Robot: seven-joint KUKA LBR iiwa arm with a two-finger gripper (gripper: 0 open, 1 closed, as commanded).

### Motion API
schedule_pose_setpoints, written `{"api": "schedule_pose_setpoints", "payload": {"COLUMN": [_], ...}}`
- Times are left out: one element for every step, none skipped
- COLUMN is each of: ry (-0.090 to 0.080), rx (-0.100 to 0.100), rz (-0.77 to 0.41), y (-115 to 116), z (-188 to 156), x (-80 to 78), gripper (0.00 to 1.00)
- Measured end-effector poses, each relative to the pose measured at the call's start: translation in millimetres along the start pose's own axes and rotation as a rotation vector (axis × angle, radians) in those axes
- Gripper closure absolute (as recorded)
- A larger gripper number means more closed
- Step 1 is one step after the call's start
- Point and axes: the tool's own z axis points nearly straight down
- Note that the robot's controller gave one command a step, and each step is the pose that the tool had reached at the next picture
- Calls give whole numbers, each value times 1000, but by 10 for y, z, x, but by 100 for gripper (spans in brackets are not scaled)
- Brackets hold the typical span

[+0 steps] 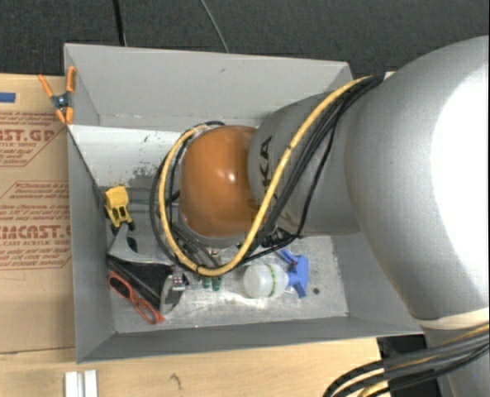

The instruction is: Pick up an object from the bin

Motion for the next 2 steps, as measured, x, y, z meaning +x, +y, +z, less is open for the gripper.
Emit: {"api": "schedule_pose_setpoints", "payload": {"ry": [11, 6], "rx": [4, 4], "rz": [11, 290], "y": [201, 185], "z": [109, -95], "x": [23, 106], "gripper": [0, 0]}}
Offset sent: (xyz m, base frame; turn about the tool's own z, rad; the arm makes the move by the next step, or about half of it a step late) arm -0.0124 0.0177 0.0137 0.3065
